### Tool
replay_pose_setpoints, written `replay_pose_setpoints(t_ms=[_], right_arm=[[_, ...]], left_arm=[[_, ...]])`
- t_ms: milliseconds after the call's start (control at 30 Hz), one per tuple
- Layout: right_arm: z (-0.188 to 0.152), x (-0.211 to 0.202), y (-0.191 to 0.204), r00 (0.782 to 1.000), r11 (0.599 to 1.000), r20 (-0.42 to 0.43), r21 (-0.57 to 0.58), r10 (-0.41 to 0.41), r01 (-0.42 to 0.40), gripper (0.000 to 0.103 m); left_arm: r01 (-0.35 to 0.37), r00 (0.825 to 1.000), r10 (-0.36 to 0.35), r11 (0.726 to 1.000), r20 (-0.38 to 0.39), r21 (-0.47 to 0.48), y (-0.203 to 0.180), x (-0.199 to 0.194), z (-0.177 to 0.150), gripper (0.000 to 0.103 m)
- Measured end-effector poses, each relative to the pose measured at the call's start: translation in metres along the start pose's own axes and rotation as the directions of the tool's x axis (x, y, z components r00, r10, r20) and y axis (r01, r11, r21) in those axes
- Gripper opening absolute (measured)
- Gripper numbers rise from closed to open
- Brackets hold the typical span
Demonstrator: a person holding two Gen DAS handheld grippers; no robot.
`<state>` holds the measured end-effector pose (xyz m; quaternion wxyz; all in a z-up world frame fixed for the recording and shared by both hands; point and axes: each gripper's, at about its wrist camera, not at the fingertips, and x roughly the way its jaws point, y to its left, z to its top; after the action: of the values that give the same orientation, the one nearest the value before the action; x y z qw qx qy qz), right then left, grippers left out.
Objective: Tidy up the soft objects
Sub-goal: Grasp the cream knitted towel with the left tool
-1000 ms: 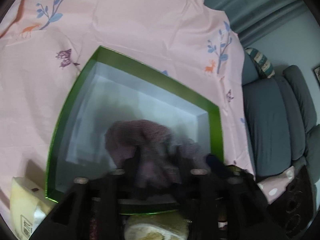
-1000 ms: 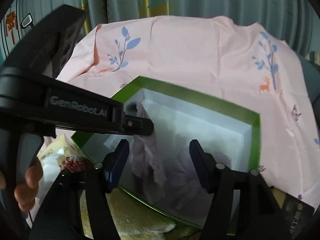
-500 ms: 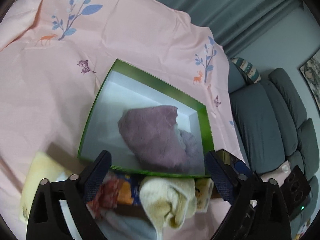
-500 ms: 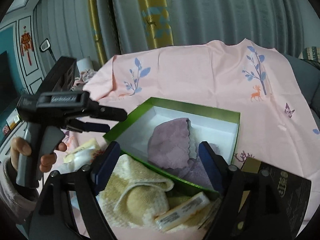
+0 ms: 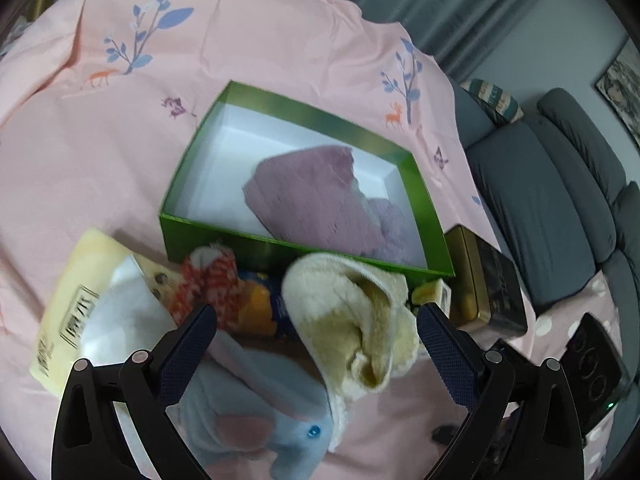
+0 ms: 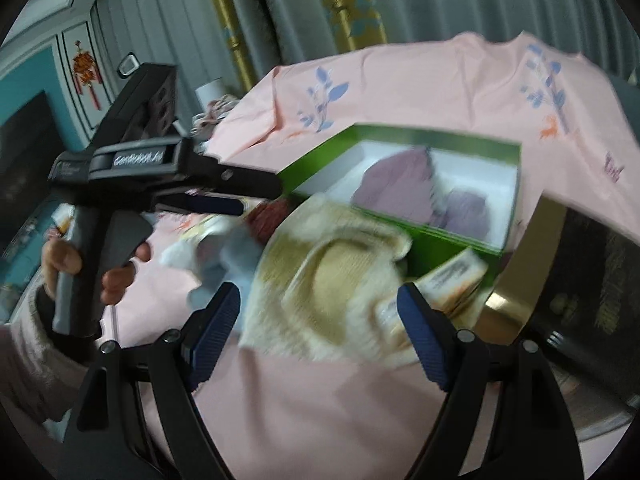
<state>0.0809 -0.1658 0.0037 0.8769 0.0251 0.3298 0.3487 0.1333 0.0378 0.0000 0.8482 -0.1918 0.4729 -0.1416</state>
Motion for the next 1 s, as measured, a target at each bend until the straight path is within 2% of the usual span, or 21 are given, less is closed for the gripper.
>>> replay_pose_setpoints(t_ms=[100, 267, 433, 567, 733, 800, 900, 1000], right_arm=[[-0.009, 0.006, 0.003, 1.000, 1.000, -0.009, 0.019, 0.024, -0.024, 0.081], [-0.016, 0.018, 0.000, 0.998, 0.998, -0.047, 0.046, -0.038, 0.040, 0.079], [-0.019, 0.027, -0.006, 0.998, 0.995, -0.045, 0.091, -0.039, 0.043, 0.076], [-0.016, 0.036, -0.004, 0.998, 0.995, -0.045, 0.097, -0.032, 0.036, 0.076], [-0.018, 0.049, -0.009, 0.998, 0.992, -0.054, 0.124, -0.021, 0.028, 0.070], [-0.018, 0.054, -0.012, 0.998, 0.990, -0.050, 0.133, -0.029, 0.035, 0.065], [-0.019, 0.056, -0.019, 0.998, 0.986, -0.040, 0.160, -0.048, 0.054, 0.039], [-0.021, 0.048, -0.026, 0.999, 0.980, -0.018, 0.196, -0.044, 0.046, 0.024]], left_arm=[[-0.002, 1.000, 0.002, 1.000, -0.021, -0.002, -0.002, 0.005, -0.003, 0.100], [0.055, 0.997, -0.055, 0.998, -0.051, -0.020, -0.006, 0.015, -0.002, 0.100], [0.044, 0.991, -0.048, 0.998, -0.122, -0.037, -0.010, 0.038, 0.003, 0.100], [0.061, 0.988, -0.073, 0.994, -0.139, -0.089, -0.007, 0.048, 0.004, 0.100], [0.076, 0.988, -0.088, 0.993, -0.123, -0.095, -0.008, 0.047, 0.001, 0.100], [0.083, 0.989, -0.096, 0.990, -0.112, -0.115, -0.005, 0.045, 0.001, 0.100], [0.095, 0.990, -0.110, 0.983, -0.086, -0.158, 0.003, 0.042, 0.002, 0.096], [0.107, 0.989, -0.122, 0.982, -0.085, -0.157, 0.004, 0.040, 0.002, 0.088]])
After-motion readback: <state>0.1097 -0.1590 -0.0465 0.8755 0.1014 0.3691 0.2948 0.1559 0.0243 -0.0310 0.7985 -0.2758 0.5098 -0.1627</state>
